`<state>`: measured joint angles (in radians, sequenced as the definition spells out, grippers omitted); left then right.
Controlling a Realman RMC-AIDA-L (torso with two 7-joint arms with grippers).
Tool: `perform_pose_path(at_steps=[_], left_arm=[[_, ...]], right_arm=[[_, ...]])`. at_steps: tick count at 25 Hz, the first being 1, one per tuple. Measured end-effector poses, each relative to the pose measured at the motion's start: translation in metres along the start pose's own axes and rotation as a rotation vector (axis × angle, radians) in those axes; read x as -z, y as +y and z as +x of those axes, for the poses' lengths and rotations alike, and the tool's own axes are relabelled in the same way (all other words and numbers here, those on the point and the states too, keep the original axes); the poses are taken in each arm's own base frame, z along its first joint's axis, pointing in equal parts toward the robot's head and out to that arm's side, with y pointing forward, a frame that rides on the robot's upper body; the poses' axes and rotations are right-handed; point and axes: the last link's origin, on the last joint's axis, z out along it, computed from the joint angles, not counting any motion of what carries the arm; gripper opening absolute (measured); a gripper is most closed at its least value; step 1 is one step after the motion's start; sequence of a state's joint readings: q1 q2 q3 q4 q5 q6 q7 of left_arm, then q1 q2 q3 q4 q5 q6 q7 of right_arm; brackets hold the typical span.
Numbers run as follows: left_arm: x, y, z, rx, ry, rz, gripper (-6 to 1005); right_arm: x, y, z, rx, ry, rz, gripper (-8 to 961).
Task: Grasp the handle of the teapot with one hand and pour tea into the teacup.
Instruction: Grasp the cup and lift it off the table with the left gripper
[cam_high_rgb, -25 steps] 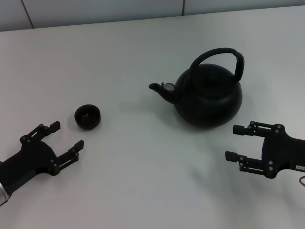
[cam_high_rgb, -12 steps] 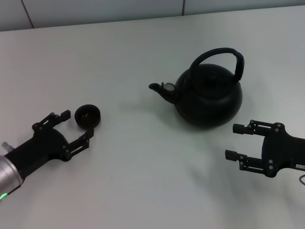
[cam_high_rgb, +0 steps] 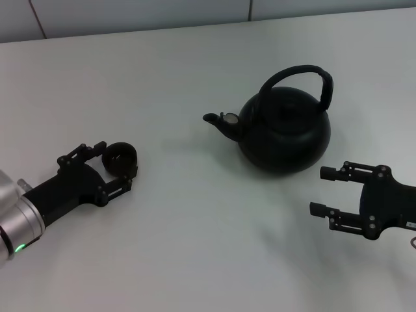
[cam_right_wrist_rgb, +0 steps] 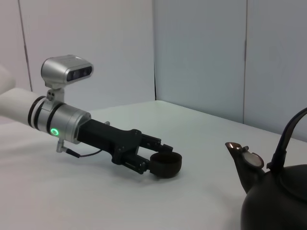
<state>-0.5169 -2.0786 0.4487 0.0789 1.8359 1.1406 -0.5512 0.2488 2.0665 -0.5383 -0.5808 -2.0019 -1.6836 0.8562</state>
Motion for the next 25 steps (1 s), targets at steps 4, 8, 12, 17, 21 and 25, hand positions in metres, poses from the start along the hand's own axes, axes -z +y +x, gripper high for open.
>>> perform_pose_path(at_steps=[4, 8, 12, 17, 21, 25], left_arm=[[-0.0066, -0.0017, 0.0046, 0.0, 0.004, 0.005, 718], [-0.007, -0.0019, 0.0046, 0.002, 0.003, 0.008, 711], [-0.0074, -0.002, 0.0036, 0.003, -0.004, 0.01, 703], [-0.0077, -0.0011, 0.0034, 0.005, -0.004, 0.008, 694], [-0.0079, 0.0003, 0.0039, 0.009, 0.001, 0.003, 687], [-0.0079, 0.0039, 0.0068, 0.014, 0.025, -0.015, 685]], right_arm=[[0.0003, -0.0001, -0.0001, 0.001, 0.0, 0.0, 666], [0.0005, -0.0005, -0.0004, 0.003, 0.001, 0.001, 666], [0.0008, -0.0016, -0.0012, 0.009, 0.003, 0.002, 665], [0.0, -0.0021, -0.0019, 0.01, 0.002, 0.0, 665], [-0.0003, -0.0021, -0.002, 0.01, 0.001, 0.0, 665], [-0.0012, -0.002, -0.0017, 0.009, 0.002, 0.001, 665]])
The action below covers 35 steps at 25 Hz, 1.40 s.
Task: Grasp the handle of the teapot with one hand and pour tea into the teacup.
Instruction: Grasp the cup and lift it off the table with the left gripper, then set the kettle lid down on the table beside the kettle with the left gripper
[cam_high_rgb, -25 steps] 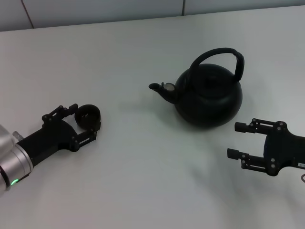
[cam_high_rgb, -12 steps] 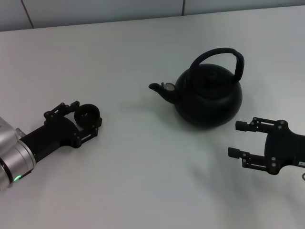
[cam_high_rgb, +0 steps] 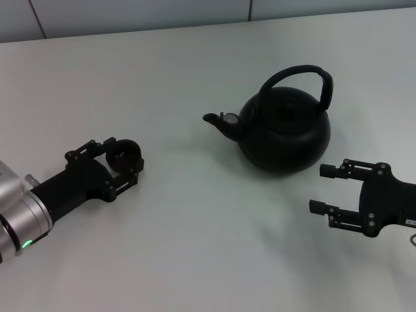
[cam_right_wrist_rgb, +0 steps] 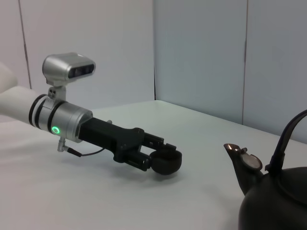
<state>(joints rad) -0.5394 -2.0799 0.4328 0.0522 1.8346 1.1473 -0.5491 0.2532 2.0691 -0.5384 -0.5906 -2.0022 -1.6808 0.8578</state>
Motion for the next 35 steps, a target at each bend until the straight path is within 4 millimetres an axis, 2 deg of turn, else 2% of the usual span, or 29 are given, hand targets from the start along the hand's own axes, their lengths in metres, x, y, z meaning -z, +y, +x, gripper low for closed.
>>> perform_pose_path(at_steps=[7, 14, 35], left_arm=[[-0.012, 0.011, 0.011, 0.005, 0.036, -0.061, 685], [-0.039, 0.032, 0.021, -0.035, 0.03, -0.13, 685], [-0.051, 0.045, 0.02, -0.066, 0.007, -0.131, 686]], right_arm=[[-0.002, 0.0, -0.001, 0.001, -0.004, -0.003, 666], [-0.002, 0.0, -0.002, 0.002, -0.007, -0.005, 666], [-0.002, -0.001, -0.003, 0.012, -0.007, -0.006, 665]])
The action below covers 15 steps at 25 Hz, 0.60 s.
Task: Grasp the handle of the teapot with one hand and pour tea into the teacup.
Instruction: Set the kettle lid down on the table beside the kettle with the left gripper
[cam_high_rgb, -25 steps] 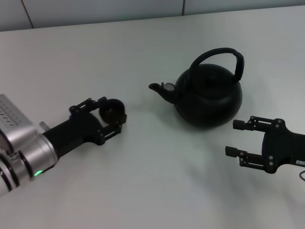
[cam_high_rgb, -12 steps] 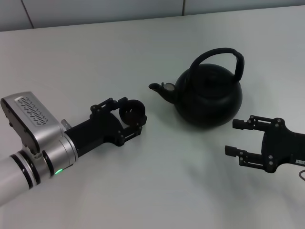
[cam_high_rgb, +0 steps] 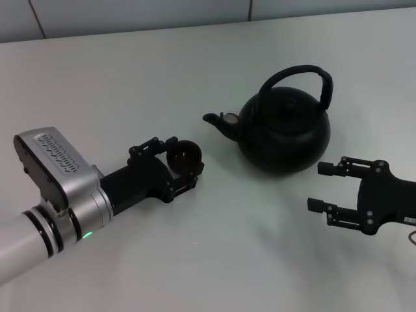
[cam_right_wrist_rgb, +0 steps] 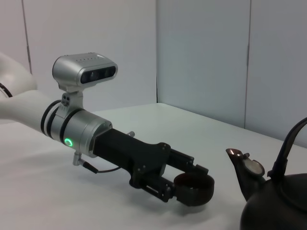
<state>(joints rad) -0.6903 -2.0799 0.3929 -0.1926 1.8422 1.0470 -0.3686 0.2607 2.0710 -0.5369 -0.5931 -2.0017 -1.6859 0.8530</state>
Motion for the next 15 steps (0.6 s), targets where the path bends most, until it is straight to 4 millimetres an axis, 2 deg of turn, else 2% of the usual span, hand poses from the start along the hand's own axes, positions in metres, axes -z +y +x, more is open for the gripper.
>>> perform_pose_path(at_steps=[15], left_arm=[[-0.0022, 0.0031, -0.0035, 0.003, -0.023, 0.011, 686]], right_arm=[[0.0038, 0.0003, -0.0011, 0.007, 0.002, 0.0, 666]])
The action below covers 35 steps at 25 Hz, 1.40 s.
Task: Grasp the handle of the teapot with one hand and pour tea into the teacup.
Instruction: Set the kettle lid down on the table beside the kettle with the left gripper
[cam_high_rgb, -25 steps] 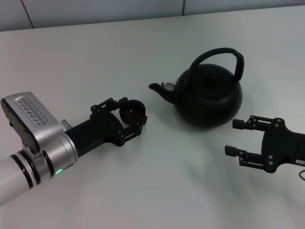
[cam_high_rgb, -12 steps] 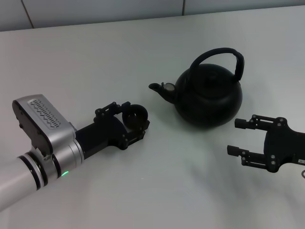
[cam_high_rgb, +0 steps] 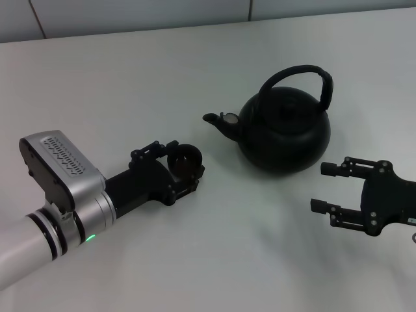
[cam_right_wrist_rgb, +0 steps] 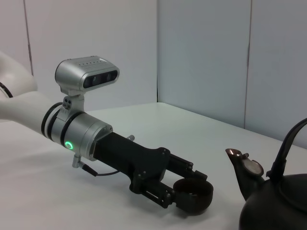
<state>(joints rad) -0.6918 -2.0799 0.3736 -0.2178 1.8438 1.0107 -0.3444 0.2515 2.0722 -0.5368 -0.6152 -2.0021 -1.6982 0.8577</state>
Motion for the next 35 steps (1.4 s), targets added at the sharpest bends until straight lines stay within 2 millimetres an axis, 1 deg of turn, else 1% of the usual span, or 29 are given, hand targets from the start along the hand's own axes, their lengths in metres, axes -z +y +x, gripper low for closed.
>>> perform_pose_path(at_steps=[13, 32, 35], left_arm=[[0.0016, 0.001, -0.0024, 0.019, -0.004, 0.006, 687], [0.0, 0.0021, -0.0008, 0.03, 0.007, 0.019, 724], [-0.0003, 0.0028, -0.0003, 0.032, 0.011, 0.018, 777]], right_arm=[[-0.0001, 0.0004, 0.0002, -0.002, 0.001, -0.003, 665], [-0.0006, 0.0007, -0.0001, -0.002, -0.002, -0.003, 666], [-0.0006, 0.0007, -0.0002, -0.002, -0.003, -0.003, 665]])
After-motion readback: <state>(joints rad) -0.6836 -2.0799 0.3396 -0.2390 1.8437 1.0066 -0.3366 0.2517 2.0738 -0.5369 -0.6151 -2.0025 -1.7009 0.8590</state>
